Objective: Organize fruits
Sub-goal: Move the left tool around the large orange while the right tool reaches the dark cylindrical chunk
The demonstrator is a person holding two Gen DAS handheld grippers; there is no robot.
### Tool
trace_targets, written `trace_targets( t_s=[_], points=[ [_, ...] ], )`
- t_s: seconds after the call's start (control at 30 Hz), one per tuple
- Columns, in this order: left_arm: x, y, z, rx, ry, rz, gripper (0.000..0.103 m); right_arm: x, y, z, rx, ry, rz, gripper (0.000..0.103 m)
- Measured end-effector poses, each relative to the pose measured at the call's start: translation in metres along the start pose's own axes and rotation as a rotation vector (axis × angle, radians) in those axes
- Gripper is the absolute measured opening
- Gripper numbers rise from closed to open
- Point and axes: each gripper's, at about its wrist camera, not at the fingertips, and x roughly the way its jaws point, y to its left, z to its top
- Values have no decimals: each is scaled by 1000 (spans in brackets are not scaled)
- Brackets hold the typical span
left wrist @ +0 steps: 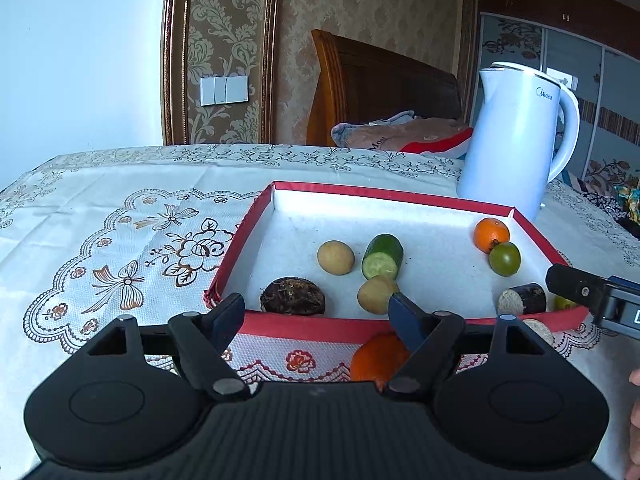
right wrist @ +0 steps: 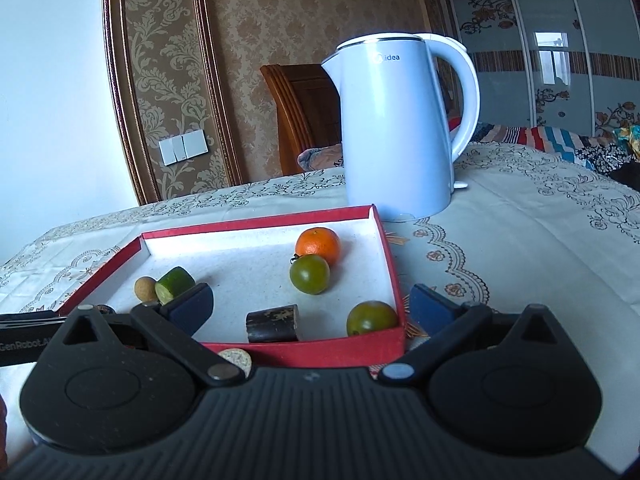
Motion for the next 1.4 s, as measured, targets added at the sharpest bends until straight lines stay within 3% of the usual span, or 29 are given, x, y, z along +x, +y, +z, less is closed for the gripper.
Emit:
trace_targets(
  t_s=[0.3,0.57,0.97,1.13,1.4],
  points=[
    [-8,-10,-9,61,12,-70,79,-12,-4,-3,12,-14,12,103],
    [-2,-24,-17,140,41,-61,79,-15,-3,-4,4,-16,15,103],
    [14,-20,-20,111,128,-63,79,-41,-3,-22,-64,52,64,103],
    [16,-15,-18,80,132,-52,81,-32,8,-22,-123,115,33,103],
    [18,-13,-17,64,145,-48,85,-20,32,-23,-219,147,54,86]
  ],
)
